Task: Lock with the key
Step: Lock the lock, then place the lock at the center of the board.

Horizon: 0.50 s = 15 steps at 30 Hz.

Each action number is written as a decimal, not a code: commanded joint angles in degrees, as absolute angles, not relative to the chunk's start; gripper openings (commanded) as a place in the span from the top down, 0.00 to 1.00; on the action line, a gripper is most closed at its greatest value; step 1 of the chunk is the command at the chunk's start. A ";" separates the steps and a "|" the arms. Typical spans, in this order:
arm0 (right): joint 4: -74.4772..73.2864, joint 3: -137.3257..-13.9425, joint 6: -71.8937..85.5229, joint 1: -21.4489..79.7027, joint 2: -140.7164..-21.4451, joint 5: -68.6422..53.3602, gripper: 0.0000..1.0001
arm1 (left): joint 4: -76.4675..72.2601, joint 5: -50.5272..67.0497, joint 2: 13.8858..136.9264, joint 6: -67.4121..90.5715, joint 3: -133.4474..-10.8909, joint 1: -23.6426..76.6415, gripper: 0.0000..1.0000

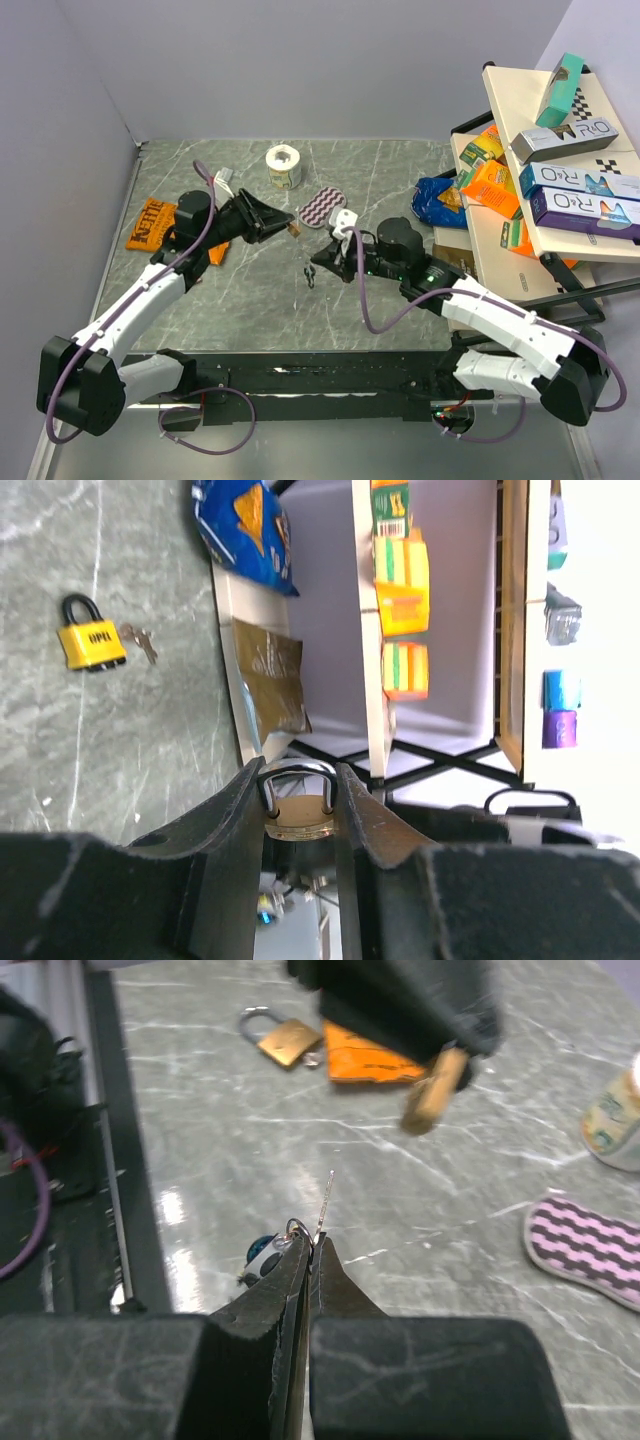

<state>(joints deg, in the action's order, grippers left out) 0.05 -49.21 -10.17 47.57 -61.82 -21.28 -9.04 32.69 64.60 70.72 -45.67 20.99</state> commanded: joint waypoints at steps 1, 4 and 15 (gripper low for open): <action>-1.48 -48.34 -11.60 47.81 -58.89 -27.16 1.00 | -12.31 32.08 64.51 71.46 -48.51 20.21 0.99; -2.02 -47.99 -10.29 47.29 -58.54 -27.07 1.00 | -9.08 31.03 64.42 69.18 -48.69 20.13 0.99; -10.99 -51.24 -6.51 38.68 -71.43 -25.49 1.00 | 12.82 26.54 69.78 43.45 -52.12 20.21 0.99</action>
<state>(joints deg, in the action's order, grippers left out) -8.14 -48.77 -7.94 41.08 -67.46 -24.86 5.17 27.53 68.31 54.98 -50.24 20.21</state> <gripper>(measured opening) 0.012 0.331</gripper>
